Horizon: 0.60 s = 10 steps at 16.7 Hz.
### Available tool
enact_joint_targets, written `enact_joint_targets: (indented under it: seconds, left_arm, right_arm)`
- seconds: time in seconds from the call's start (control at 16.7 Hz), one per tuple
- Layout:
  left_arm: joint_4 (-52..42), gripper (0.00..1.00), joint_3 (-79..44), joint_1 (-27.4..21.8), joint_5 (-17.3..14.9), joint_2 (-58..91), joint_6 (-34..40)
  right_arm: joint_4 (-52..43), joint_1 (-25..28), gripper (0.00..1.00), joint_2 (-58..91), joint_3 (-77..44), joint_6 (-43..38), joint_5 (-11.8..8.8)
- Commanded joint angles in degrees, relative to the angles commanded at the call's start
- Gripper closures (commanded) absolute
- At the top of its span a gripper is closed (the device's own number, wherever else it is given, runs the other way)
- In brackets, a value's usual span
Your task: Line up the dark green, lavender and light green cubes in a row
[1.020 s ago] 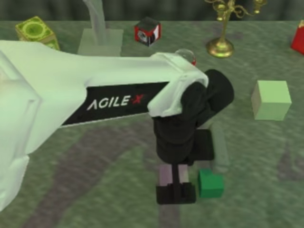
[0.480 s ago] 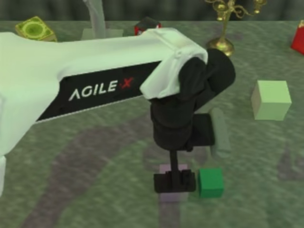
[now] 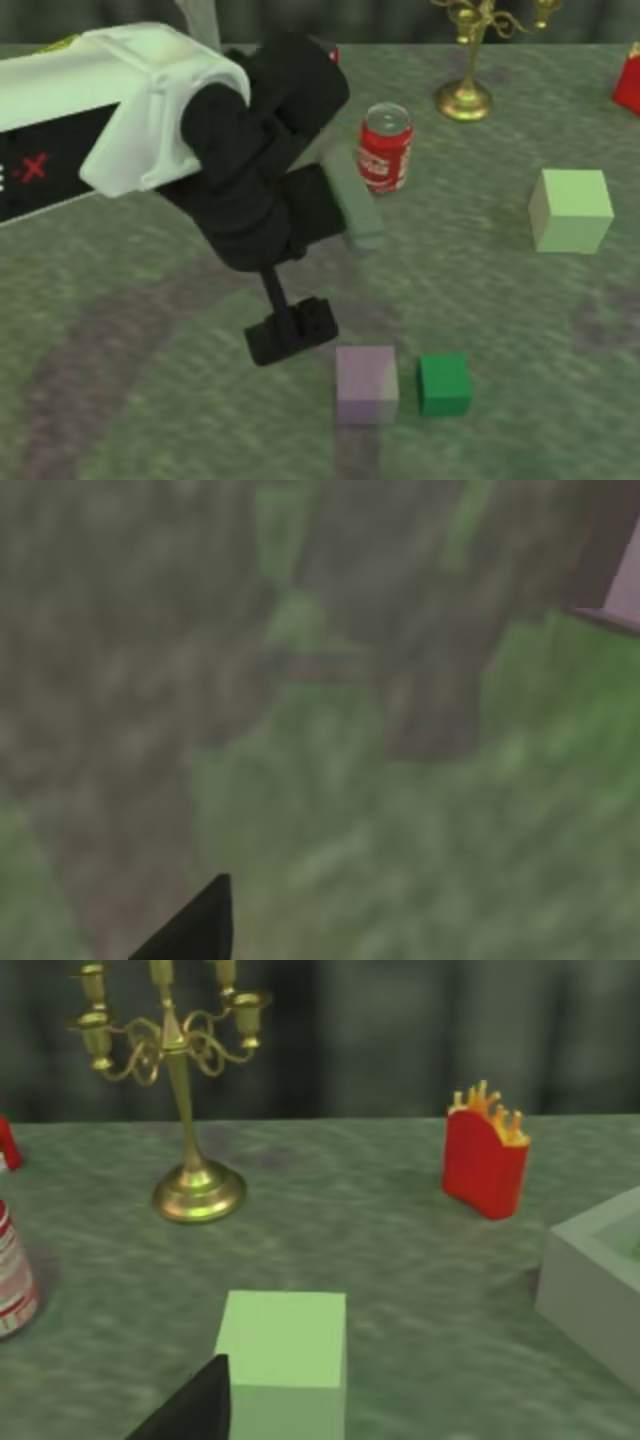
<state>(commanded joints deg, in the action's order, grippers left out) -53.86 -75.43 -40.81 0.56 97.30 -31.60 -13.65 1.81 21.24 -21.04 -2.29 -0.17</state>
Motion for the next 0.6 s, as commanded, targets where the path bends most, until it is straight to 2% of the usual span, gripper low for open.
enact_joint_targets:
  seconds: [0.6]
  left_arm:
    - [26.7,0.0,43.8,23.6,0.0,-51.4,16.9]
  right_arm:
    - [-35.1,3.8,0.0,65.3,-53.5,-5.0,0.4]
